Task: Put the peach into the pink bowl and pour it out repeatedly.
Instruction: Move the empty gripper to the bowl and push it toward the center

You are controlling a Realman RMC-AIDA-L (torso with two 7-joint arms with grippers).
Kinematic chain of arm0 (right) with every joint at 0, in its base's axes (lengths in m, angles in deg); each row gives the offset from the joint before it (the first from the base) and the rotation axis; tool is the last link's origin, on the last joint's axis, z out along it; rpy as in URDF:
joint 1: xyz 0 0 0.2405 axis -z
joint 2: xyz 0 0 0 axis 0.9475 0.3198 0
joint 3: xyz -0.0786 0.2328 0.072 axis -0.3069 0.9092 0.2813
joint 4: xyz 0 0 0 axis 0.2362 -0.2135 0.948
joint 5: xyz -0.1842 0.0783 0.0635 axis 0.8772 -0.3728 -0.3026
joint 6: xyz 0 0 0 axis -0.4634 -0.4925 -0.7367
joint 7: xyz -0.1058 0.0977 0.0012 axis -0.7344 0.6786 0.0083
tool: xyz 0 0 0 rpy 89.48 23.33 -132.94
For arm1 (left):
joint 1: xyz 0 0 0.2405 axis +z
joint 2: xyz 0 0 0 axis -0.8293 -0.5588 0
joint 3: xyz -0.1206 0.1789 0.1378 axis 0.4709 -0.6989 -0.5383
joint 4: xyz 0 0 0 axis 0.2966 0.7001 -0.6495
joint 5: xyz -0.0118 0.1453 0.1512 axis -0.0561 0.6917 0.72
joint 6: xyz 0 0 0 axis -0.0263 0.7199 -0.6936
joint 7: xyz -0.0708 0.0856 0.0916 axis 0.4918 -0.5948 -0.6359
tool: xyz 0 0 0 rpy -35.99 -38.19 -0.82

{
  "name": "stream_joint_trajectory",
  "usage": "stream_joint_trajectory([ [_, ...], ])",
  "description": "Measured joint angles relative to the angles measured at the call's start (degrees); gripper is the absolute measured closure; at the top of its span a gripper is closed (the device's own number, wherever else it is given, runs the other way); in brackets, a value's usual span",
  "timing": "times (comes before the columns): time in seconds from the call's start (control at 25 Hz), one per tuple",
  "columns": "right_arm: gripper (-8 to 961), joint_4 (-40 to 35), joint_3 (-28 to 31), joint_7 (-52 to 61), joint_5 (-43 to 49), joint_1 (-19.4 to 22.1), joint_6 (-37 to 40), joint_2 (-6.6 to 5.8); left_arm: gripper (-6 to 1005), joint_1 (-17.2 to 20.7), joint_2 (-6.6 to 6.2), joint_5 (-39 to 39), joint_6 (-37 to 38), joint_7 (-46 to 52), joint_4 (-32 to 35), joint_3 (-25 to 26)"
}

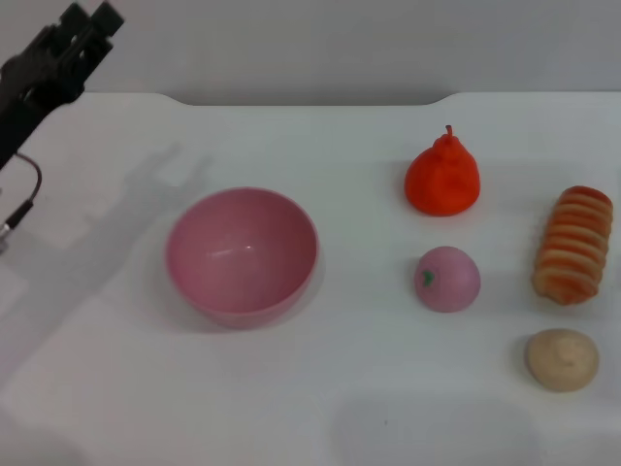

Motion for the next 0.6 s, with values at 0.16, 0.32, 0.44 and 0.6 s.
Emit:
stream_joint_trajectory([
  [0.16, 379, 0.00, 0.00, 0.06, 0.00, -0.33, -0.32, 0.00, 395, -2.17, -0.29, 0.04, -1.61, 10.30, 10.52, -10.14],
  [0.32, 380, -0.01, 0.01, 0.09, 0.00, -0.70, -0.98, 0.00, 393, -2.16, -0.96, 0.21, -5.46, 20.41, 20.49, -22.88],
  [0.44, 380, 0.01, 0.00, 0.07, -0.01, -0.95, -1.40, 0.00, 398, -0.81, -2.21, 1.14, -10.24, 31.41, 29.13, -33.76],
  [0.6, 380, -0.01, 0.01, -0.02, -0.01, -1.29, -1.47, -0.05, 403, 0.67, -3.60, 7.52, -13.87, 47.07, 39.76, -40.42],
])
